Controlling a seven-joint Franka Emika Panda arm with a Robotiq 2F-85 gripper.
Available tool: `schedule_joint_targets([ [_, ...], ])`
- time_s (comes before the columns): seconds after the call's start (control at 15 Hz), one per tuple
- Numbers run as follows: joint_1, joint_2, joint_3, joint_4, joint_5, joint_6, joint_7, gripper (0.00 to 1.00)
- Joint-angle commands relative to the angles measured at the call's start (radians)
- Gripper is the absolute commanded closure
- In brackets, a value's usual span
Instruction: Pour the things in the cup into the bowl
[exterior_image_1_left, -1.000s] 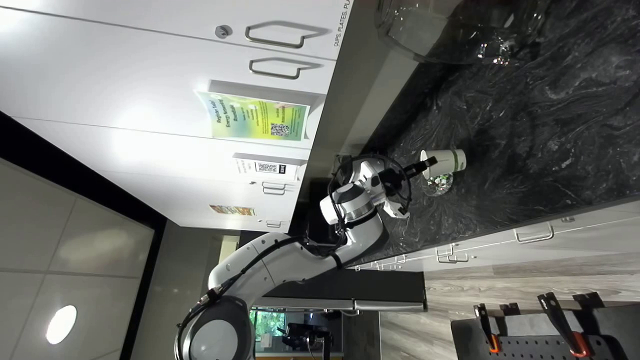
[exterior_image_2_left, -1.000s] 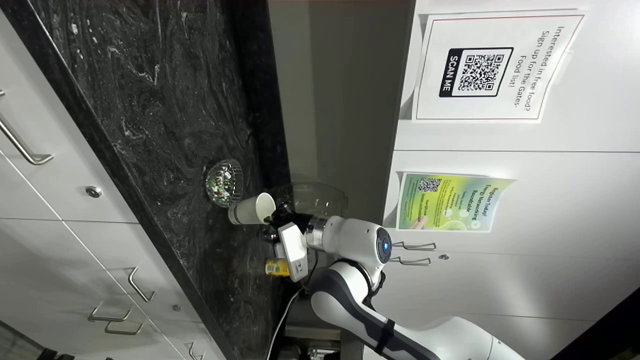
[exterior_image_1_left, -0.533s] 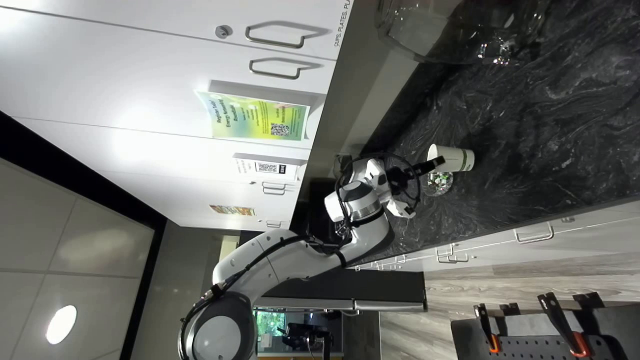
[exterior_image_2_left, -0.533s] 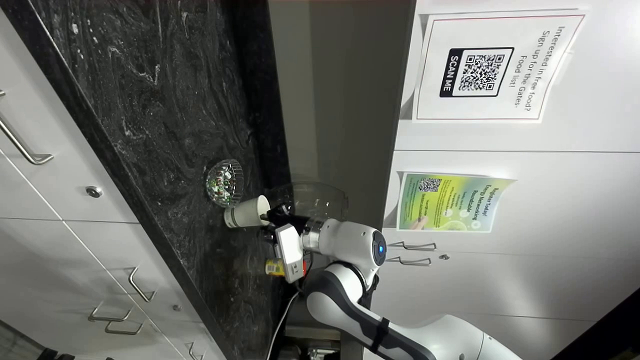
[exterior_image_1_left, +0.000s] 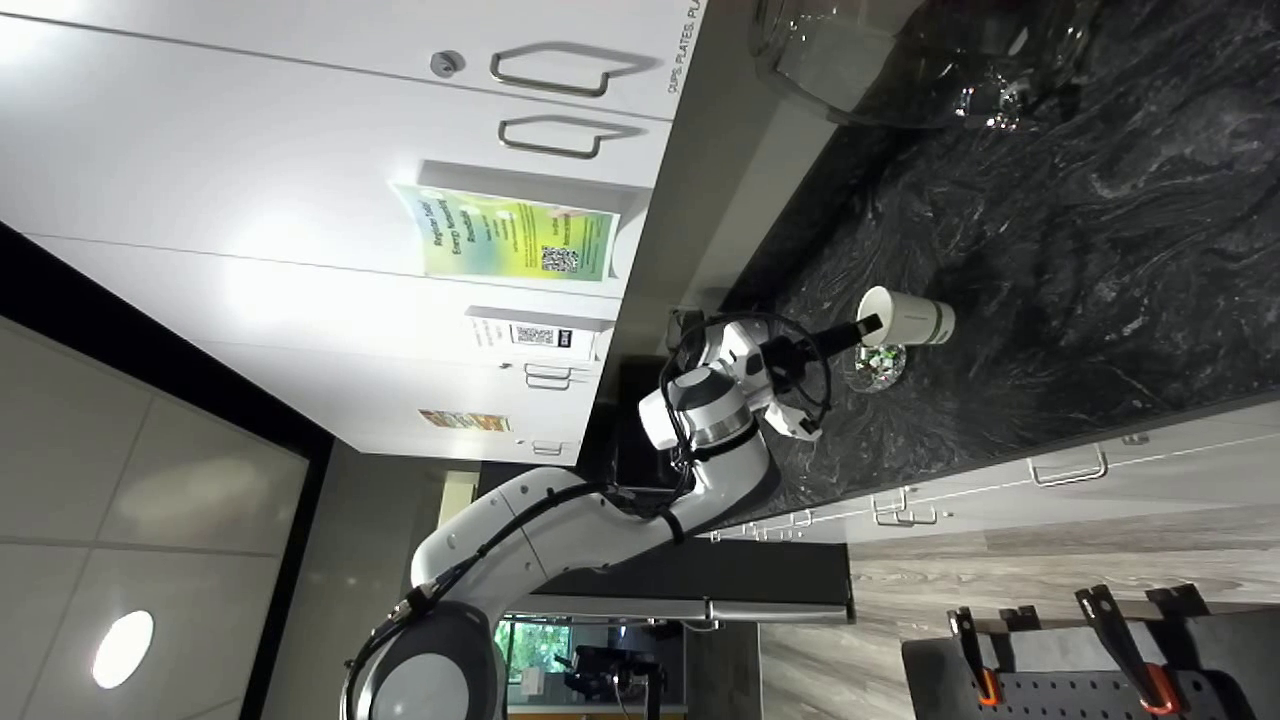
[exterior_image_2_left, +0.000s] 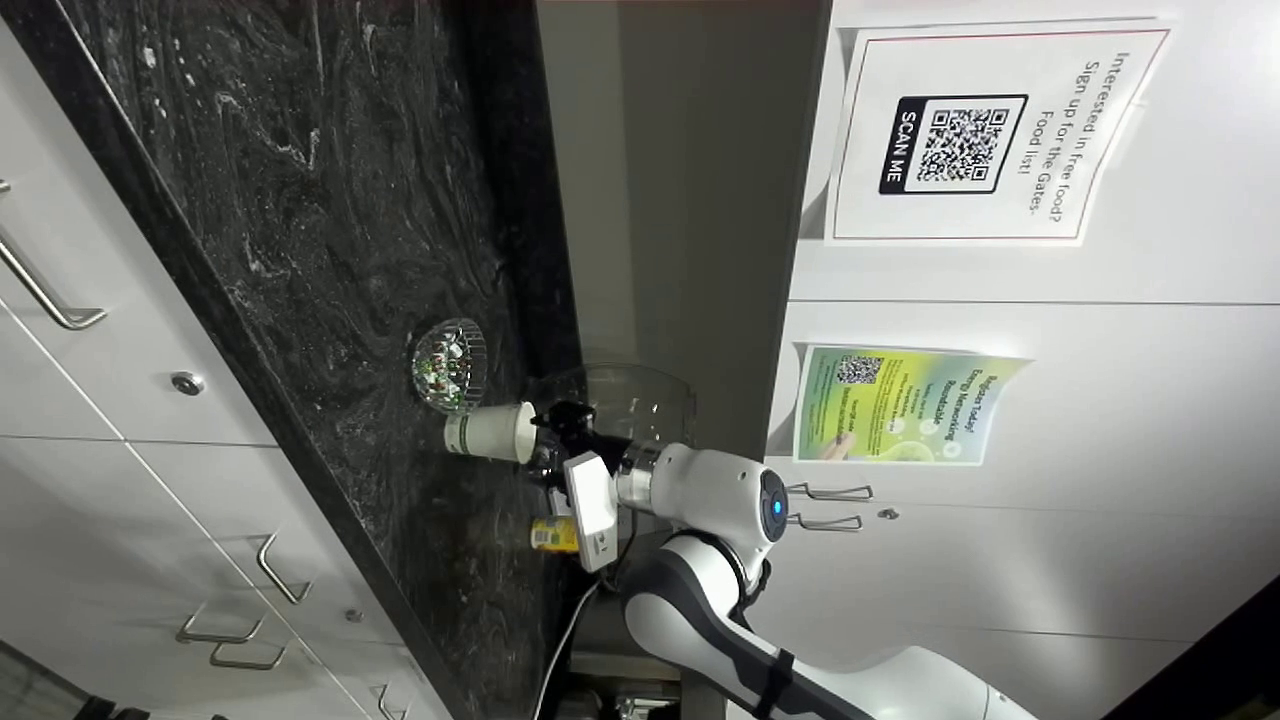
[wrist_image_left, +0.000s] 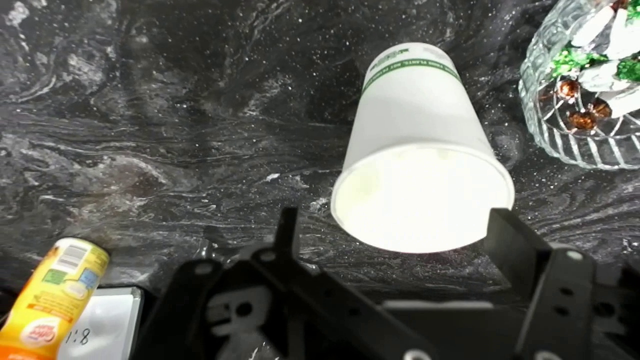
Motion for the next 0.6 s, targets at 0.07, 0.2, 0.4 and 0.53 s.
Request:
schedule_joint_targets([
  [0.07,0.017,-0.146,0.021,-0.106,0.012,-0.075,-0.011,0.00],
  [0.2,0.026,-0.196,0.034,-0.135,0.006,-0.106,-0.019,0.00],
  [0.4,0.043,-0.247,0.050,-0.163,0.008,-0.144,-0.026,0.00],
  [0.53,0.052,-0.271,0.061,-0.176,0.003,-0.162,-0.028,0.00],
])
